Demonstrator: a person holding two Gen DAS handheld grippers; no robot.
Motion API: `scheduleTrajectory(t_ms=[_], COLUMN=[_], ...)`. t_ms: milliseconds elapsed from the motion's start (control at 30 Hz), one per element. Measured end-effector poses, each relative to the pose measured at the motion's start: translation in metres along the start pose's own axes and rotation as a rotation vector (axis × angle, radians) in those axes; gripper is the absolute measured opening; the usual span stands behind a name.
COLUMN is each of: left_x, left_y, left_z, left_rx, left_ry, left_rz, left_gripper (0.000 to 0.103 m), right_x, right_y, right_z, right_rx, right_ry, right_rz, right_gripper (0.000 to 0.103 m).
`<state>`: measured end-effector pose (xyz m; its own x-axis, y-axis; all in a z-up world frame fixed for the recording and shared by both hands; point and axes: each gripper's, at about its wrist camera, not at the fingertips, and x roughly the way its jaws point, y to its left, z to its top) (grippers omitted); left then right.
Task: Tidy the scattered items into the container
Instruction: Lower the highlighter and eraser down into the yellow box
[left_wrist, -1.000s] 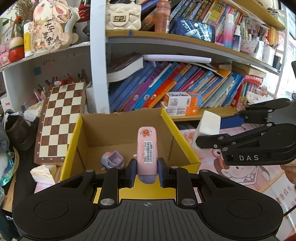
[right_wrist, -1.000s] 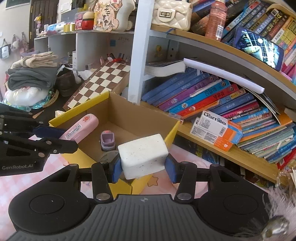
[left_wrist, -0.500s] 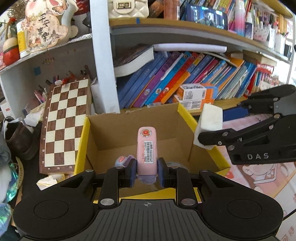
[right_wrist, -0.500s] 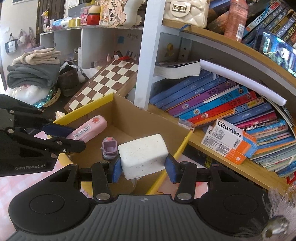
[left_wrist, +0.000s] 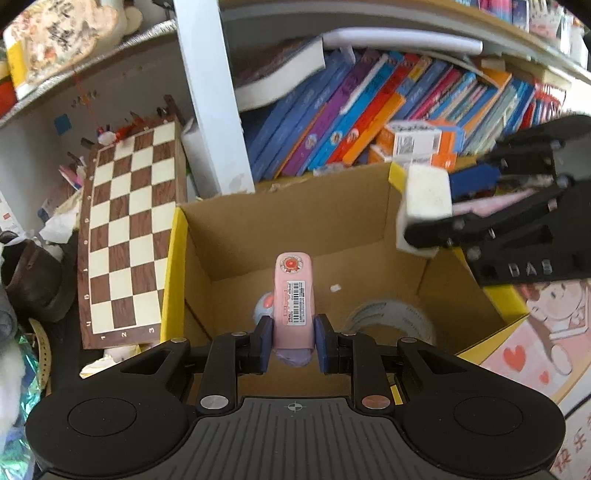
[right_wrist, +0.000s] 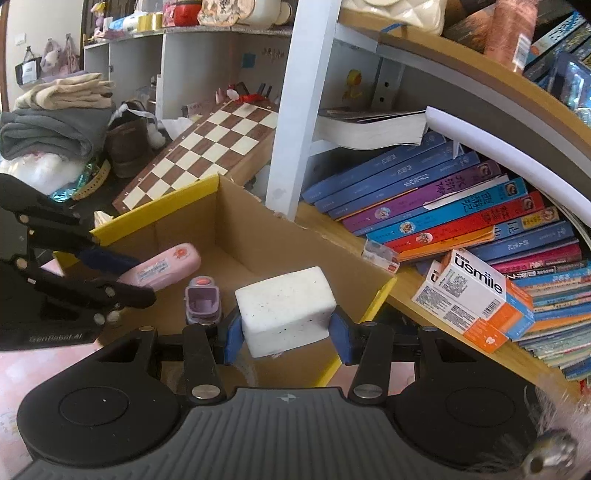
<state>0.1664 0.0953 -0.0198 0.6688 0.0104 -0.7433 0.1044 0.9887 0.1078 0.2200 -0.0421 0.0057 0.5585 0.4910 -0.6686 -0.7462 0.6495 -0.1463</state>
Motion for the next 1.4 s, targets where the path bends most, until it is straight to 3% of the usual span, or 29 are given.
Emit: scheduleTrajectory(t_ms=[800,1400], left_x=[0.034,0.056], left_y=[0.007,0.008], left_z=[0.013,0.015], left_rx=[0.111,0.106], left_ry=[0.183,0.249], left_rz=[-0.034,-0.073], left_gripper=[0.023,0.023], right_x=[0.087,0.122], right_y=[0.017,0.026], right_z=[0.016,0.021], right_rx=[-0.203,-0.308], right_ry=[0.133,0.241], right_rz=[0.080,0.081], right_gripper=[0.046,0.045])
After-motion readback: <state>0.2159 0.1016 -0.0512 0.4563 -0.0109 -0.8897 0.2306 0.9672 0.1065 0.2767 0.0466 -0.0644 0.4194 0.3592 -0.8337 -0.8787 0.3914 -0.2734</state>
